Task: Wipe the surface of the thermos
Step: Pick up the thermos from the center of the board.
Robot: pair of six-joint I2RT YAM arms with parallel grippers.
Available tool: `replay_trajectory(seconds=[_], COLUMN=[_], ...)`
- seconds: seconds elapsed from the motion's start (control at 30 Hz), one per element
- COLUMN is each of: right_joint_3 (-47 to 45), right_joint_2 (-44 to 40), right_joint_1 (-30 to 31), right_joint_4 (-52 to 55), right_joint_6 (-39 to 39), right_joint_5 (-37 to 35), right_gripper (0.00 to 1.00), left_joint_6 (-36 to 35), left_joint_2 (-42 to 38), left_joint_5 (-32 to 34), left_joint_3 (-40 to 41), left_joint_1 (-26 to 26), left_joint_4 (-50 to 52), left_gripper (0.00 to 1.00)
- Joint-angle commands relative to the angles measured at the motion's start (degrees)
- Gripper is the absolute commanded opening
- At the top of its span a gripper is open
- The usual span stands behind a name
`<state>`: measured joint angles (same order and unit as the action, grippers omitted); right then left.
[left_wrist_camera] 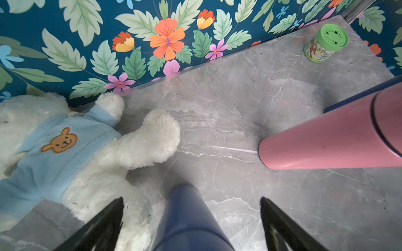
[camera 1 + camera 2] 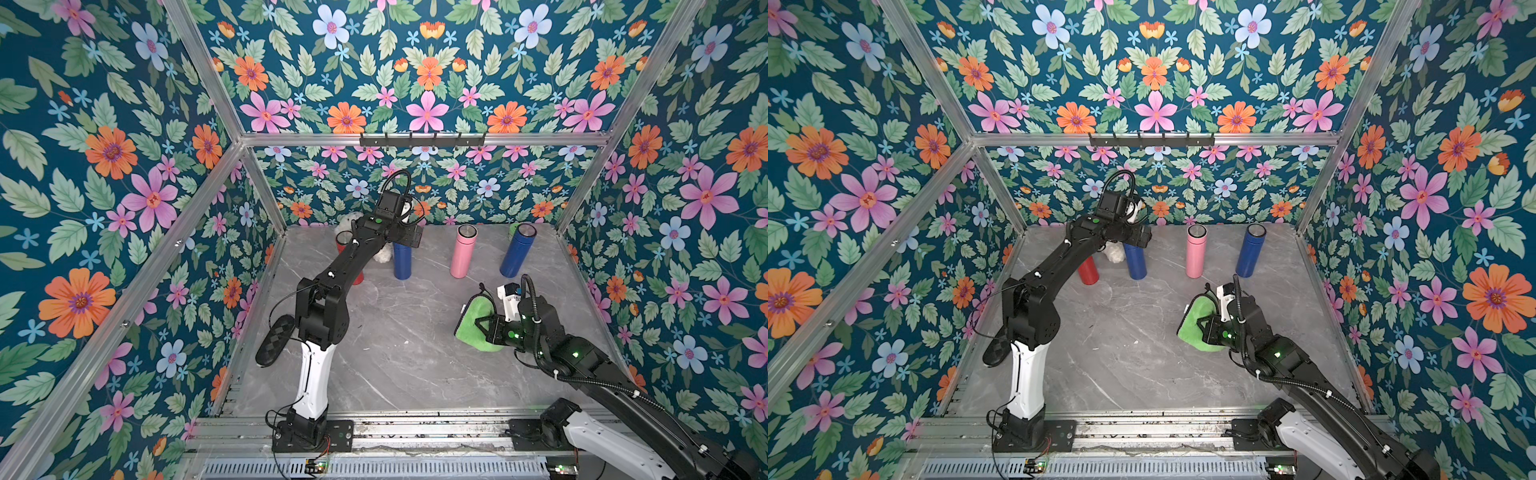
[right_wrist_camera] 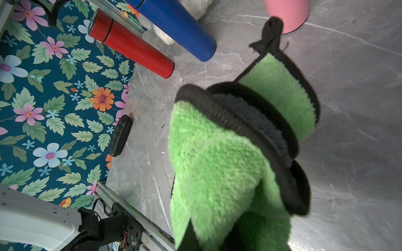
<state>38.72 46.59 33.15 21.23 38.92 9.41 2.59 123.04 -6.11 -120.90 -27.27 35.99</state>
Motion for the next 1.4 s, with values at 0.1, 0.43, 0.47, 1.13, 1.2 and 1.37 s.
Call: replay_trajectory(seconds=[0.1, 0.43, 0.47, 1.13, 1.2, 1.37], right_joint_3=[-0.14, -0.22, -0.22, -0.22, -0.22, -0.18], right_joint_2=[-0.89, -2.13, -2.18, -2.25, -2.25, -2.17], right_joint_1=[-0.01, -0.01, -0.02, -0.01, -0.01, -0.01], right_joint_4=[-1.11, -0.10, -0.05, 0.24, 0.21, 0.05], right_joint_6=[0.72, 0.82, 0.89, 1.06, 1.07, 1.06], right_joint_5=[-0.40, -1.16, -1.24, -1.76, -1.70, -1.77], right_gripper=[0.00, 0.00, 0.00, 0.00, 0.00, 0.00], left_joint_6=[-0.66, -0.66, -0.66, -1.54, -1.62, -1.75], left_joint_2=[-0.36, 0.46, 0.61, 3.34, 3.32, 3.07], left_joint_5=[0.13, -0.40, -0.39, 1.27, 1.44, 1.37], left_joint_3=[-1.36, -1.88, -1.88, -3.02, -3.02, -3.02], left_joint_1=[-0.01, 0.00, 0.02, -0.04, 0.02, 0.00], left_joint_4=[0.22, 1.86, 2.13, 4.87, 5.16, 5.90], left_gripper=[0.99, 0.99, 0.99, 0.87, 0.83, 0.50])
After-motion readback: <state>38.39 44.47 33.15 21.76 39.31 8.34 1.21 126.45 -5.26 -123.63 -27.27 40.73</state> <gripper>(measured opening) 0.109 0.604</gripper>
